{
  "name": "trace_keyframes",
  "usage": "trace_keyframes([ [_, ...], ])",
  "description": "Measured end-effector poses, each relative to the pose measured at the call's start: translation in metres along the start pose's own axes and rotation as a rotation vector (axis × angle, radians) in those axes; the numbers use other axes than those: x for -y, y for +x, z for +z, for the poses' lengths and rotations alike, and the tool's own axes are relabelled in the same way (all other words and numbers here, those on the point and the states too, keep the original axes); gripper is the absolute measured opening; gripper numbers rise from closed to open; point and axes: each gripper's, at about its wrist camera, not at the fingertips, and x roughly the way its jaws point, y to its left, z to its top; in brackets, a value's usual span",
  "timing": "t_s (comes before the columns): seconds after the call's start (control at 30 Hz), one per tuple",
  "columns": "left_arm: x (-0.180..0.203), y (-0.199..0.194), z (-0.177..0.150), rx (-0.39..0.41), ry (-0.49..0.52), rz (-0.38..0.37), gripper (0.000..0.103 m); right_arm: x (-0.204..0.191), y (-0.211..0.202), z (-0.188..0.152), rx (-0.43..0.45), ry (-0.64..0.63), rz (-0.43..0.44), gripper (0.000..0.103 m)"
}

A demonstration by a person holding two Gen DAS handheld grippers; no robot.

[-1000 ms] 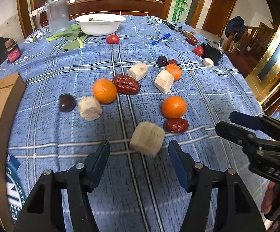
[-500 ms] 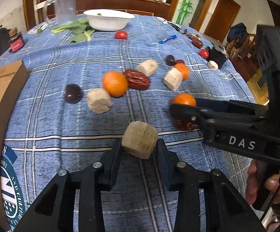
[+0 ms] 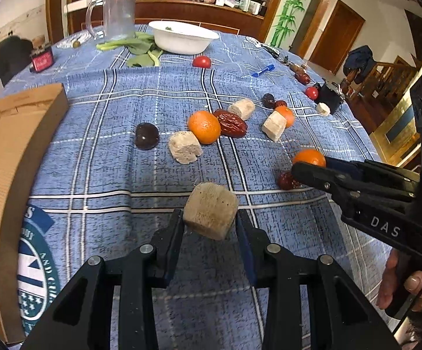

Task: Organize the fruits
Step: 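Grasp a white cube with the left gripper while the right gripper grasps a mandarin, then lower both held fruits into the cardboard tray and open both grippers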

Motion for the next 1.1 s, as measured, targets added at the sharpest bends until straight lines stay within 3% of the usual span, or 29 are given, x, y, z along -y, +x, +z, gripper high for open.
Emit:
trace_keyframes([
  [0.3,-0.01,-0.024,-0.009,0.03,0.014,-0.01,0.035,-0.024,-0.006,-0.02,-0.021,0.019,-0.037,0.034],
  [0.6,-0.051,-0.061,-0.011,0.092,-0.05,0.002,0.035,-0.073,-0.002,-0.002,-0.01,-0.051,-0.013,0.035],
  [1.1,-0.183,-0.136,-0.036,0.184,-0.299,0.208,0.036,-0.202,0.04,0.059,0.01,-0.244,0.18,0.036],
])
